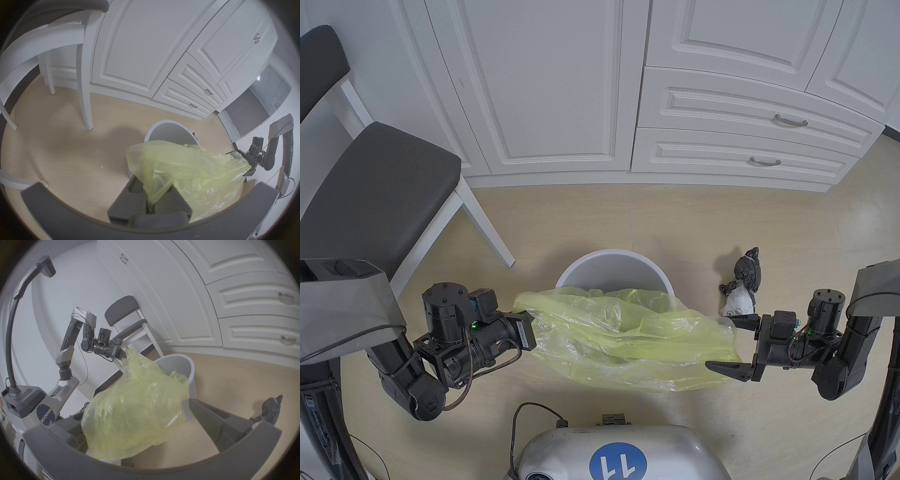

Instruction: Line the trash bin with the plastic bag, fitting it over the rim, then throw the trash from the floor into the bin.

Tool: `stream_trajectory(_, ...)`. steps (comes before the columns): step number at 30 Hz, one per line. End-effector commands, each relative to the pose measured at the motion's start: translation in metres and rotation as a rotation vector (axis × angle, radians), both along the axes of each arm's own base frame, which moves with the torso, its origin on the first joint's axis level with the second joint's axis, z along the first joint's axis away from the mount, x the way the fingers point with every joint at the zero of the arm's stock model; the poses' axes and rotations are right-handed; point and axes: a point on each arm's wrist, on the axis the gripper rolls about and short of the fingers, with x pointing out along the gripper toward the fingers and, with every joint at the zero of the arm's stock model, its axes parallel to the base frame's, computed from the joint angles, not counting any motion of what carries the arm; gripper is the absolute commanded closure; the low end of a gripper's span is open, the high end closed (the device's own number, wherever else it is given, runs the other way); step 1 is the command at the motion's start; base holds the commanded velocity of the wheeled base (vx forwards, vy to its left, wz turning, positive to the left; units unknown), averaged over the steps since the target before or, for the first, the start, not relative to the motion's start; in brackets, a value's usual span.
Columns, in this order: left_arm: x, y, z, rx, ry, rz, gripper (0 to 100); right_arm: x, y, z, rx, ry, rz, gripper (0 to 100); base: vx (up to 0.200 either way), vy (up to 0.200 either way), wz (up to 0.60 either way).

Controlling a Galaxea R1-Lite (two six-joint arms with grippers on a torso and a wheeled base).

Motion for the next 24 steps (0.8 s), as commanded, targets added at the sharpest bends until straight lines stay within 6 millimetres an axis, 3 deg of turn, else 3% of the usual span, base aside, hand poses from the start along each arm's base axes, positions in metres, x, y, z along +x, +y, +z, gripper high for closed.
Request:
stream_trajectory(1,0.006,0.004,-0.007,0.007,0.015,0.019,100,0.002,-0.002,-0.01,-0.001,0.021,-0.005,0,0.0,0.0,0.0)
stream_trajectory(24,0.019,0.018,-0.008,0.002,0.007,0.068,100,0.009,-0.026,0.001,0.029,-0.013,-0.027,0,0.0,0.0,0.0)
